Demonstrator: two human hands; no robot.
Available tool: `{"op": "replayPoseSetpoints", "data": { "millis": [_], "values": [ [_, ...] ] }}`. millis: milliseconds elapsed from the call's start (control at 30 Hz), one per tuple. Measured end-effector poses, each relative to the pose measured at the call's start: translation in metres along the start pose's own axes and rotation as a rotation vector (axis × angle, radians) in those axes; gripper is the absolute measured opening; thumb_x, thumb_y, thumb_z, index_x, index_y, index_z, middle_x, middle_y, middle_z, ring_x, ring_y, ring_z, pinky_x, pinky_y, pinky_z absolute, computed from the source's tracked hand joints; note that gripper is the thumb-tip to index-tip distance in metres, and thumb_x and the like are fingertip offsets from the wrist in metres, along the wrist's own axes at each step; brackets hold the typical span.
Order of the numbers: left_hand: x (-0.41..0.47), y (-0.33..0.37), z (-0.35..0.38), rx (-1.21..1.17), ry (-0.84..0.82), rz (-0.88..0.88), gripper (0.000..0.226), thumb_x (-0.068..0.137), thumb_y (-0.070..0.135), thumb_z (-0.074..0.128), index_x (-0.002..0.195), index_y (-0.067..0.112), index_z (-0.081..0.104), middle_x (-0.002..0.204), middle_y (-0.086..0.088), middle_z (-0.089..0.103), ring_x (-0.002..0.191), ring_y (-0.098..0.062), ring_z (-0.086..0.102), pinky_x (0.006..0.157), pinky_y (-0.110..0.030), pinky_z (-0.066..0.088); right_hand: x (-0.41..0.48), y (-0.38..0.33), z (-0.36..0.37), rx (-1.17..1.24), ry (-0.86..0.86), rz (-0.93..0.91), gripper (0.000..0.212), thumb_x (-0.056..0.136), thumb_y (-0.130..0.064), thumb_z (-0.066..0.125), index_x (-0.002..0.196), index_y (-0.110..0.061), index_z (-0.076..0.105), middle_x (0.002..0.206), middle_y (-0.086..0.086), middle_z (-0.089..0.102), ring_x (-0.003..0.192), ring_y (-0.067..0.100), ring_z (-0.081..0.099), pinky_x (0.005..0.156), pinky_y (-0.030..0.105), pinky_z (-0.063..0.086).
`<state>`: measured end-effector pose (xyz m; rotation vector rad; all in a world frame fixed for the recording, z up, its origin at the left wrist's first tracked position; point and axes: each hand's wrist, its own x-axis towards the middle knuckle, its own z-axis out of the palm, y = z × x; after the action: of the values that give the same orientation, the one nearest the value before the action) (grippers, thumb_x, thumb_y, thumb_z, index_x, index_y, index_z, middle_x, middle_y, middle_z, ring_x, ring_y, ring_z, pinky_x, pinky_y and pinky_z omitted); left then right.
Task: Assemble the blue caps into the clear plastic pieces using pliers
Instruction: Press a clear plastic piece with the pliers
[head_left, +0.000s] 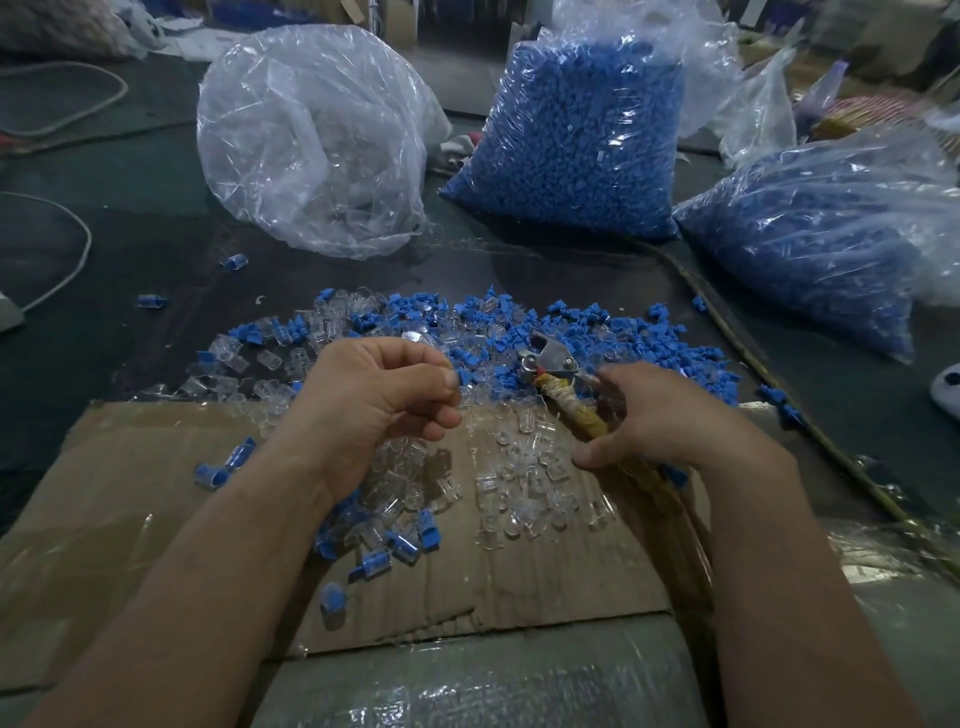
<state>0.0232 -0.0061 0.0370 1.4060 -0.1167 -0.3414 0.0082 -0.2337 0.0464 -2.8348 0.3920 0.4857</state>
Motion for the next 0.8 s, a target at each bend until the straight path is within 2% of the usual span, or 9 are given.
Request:
{"op": "replayPoseSetpoints", "data": {
  "millis": [100,200,300,433,567,633,667,733,800],
  "values": [
    [0.001,0.000,0.000,-0.004,-0.004,-0.001,0.018,0.055,0.011,0.066,0.070,0.002,0.062,0.057,-0.007,0.064,0.048,-0.014,0.061,0.043,-0.018,0.049,0.001,0.001,-0.001,0.074,0.040,0.002,0.075,0.059,-0.045,0.080,0.123,-0.023,0.048,0.113,-0.003,0.051,0.099,0.015,0.044,0.082,0.034,0.038],
    [0.001,-0.001,0.000,-0.014,-0.005,-0.001,0.018,0.056,0.010,0.066,0.071,0.002,0.062,0.057,-0.007,0.065,0.048,-0.014,0.061,0.043,-0.018,0.049,0.001,0.000,-0.001,0.121,0.092,-0.008,0.051,0.061,-0.037,0.080,0.105,-0.023,0.057,0.085,-0.010,0.049,0.078,0.009,0.045,0.068,0.031,0.038],
    [0.001,-0.001,0.001,-0.012,-0.012,-0.001,0.017,0.058,0.011,0.065,0.073,0.002,0.061,0.058,-0.007,0.065,0.050,-0.014,0.062,0.044,-0.019,0.050,0.003,-0.001,-0.001,0.086,0.200,-0.029,0.035,0.063,-0.029,0.074,0.094,-0.019,0.061,0.080,-0.006,0.053,0.072,0.009,0.047,0.065,0.030,0.044],
    [0.001,-0.001,0.000,-0.027,-0.019,0.008,0.015,0.059,0.010,0.063,0.072,0.003,0.061,0.058,-0.007,0.065,0.051,-0.014,0.063,0.046,-0.019,0.051,0.002,-0.001,0.000,0.084,0.323,-0.085,0.029,0.065,-0.027,0.071,0.090,-0.015,0.064,0.080,-0.003,0.059,0.069,0.009,0.050,0.053,0.021,0.036],
    [0.003,-0.004,0.001,-0.049,0.007,0.023,0.005,0.074,-0.003,0.059,0.073,0.002,0.058,0.058,-0.007,0.066,0.051,-0.014,0.063,0.046,-0.018,0.051,-0.007,-0.004,-0.005,0.260,0.462,-0.215,0.019,0.066,-0.017,0.067,0.084,-0.016,0.062,0.074,0.000,0.060,0.069,0.014,0.055,0.061,0.025,0.045],
    [0.004,-0.006,0.002,-0.071,0.036,0.037,0.009,0.079,-0.005,0.056,0.074,0.002,0.057,0.057,-0.005,0.066,0.051,-0.013,0.063,0.046,-0.018,0.050,-0.008,-0.010,-0.003,0.284,0.549,-0.309,0.013,0.069,-0.010,0.064,0.082,-0.013,0.061,0.070,0.001,0.056,0.065,0.016,0.053,0.059,0.028,0.043],
    [0.005,-0.006,0.003,-0.087,0.054,0.047,0.009,0.079,-0.005,0.055,0.075,0.002,0.057,0.058,-0.004,0.066,0.051,-0.013,0.064,0.046,-0.017,0.050,-0.008,-0.013,-0.001,0.291,0.585,-0.343,0.011,0.070,-0.006,0.061,0.077,-0.014,0.059,0.066,-0.002,0.052,0.060,0.013,0.049,0.056,0.024,0.039],
    [0.005,-0.008,0.003,-0.125,0.092,0.072,0.010,0.080,-0.005,0.055,0.075,0.004,0.057,0.059,-0.004,0.066,0.053,-0.014,0.064,0.047,-0.017,0.050,-0.007,-0.019,0.003,0.322,0.646,-0.375,0.018,0.072,0.000,0.058,0.073,-0.017,0.053,0.060,-0.009,0.045,0.053,0.007,0.040,0.049,0.019,0.031],
    [0.005,-0.009,0.005,-0.153,0.129,0.101,0.012,0.081,-0.005,0.055,0.076,0.005,0.057,0.061,-0.004,0.066,0.055,-0.014,0.064,0.049,-0.018,0.051,-0.006,-0.021,0.006,0.353,0.675,-0.409,0.021,0.073,0.001,0.058,0.080,-0.018,0.053,0.063,-0.013,0.045,0.055,0.005,0.041,0.051,0.022,0.033]
  ]
}}
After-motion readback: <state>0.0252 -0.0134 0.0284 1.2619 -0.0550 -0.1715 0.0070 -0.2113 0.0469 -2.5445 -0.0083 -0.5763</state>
